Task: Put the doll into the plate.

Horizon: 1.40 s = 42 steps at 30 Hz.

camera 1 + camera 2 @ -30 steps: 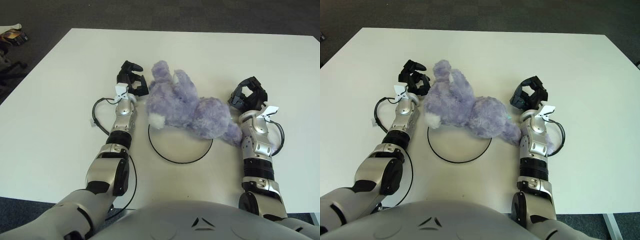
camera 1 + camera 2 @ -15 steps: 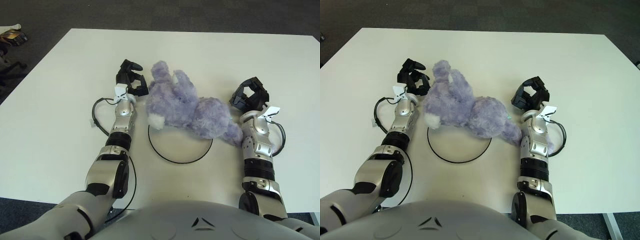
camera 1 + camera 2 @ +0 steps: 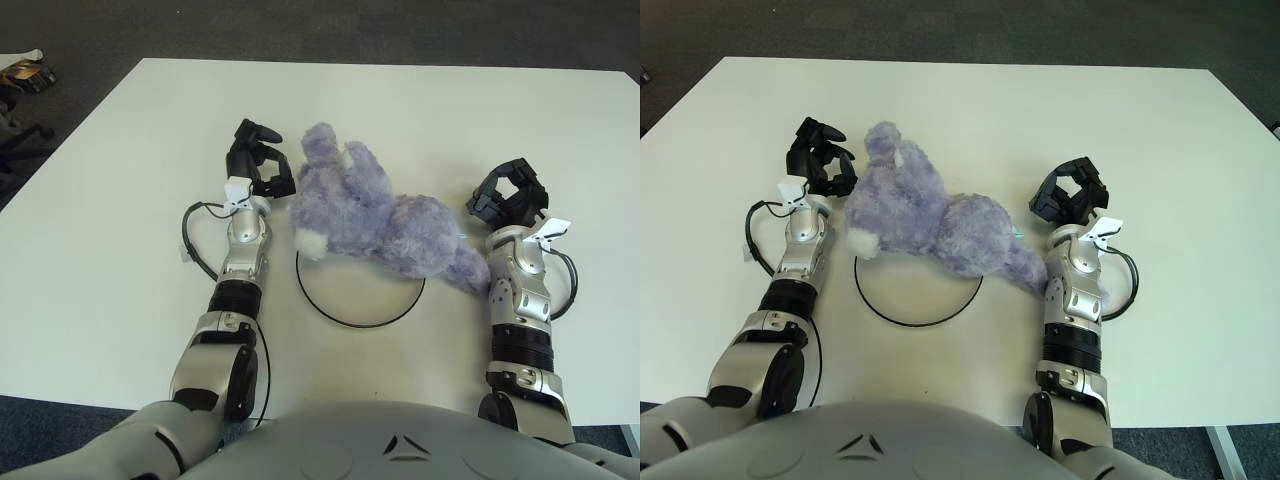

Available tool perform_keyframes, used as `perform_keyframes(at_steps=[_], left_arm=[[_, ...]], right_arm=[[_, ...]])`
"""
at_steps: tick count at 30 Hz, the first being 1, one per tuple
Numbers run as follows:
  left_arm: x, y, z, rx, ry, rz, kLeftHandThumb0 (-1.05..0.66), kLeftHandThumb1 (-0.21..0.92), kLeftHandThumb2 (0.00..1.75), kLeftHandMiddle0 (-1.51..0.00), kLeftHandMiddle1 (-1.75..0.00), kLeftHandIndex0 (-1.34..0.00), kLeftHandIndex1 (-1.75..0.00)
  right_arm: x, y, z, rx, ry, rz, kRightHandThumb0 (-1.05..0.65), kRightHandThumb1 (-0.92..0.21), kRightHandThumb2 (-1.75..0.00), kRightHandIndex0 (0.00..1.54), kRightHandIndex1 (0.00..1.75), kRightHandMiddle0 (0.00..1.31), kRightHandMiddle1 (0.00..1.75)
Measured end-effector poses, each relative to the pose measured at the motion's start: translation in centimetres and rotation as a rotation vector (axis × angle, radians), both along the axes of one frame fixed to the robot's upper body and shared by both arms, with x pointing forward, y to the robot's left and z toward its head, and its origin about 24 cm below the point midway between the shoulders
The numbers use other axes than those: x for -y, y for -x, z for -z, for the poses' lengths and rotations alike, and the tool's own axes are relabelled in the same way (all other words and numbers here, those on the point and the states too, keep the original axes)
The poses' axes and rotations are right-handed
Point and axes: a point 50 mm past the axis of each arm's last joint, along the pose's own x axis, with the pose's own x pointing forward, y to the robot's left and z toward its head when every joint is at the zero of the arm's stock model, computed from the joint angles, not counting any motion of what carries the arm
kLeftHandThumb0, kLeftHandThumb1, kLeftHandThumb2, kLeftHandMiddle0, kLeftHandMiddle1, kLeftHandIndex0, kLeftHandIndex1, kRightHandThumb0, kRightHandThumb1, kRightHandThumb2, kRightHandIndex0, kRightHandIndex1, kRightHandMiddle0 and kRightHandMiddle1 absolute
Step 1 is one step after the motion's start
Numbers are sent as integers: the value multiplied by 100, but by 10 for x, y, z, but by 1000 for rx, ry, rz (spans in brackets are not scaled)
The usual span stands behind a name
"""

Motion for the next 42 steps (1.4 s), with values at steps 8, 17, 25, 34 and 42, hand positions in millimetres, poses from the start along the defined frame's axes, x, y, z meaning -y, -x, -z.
perform_keyframes(at_steps=[8,17,25,34,42], left_arm=[[0,6,-5,26,19,20,-1,8,159,-67,-175,-66,-175],[-1,10,-8,48,20,29,-1,8,160,-68,-175,-67,-175],[0,11,-9,56,20,34,-1,0,167,-78,-175,-69,-171],[0,12,-11,63,21,43,-1,-7,173,-91,-175,-70,-167],[-1,15,-10,47,30,45,-2,-8,175,-94,-175,-71,-165]], right_arm=[[-1,6,-4,4,16,-9,-53,-22,-144,127,175,70,175],[-3,12,-8,-10,31,8,-52,-22,-144,127,175,70,175],[-4,15,-8,-26,24,23,-52,-23,-143,128,175,69,175],[-4,16,-9,-21,30,18,-51,-25,-141,127,175,67,175],[-4,19,-11,-18,34,16,-51,-26,-139,127,175,67,175]])
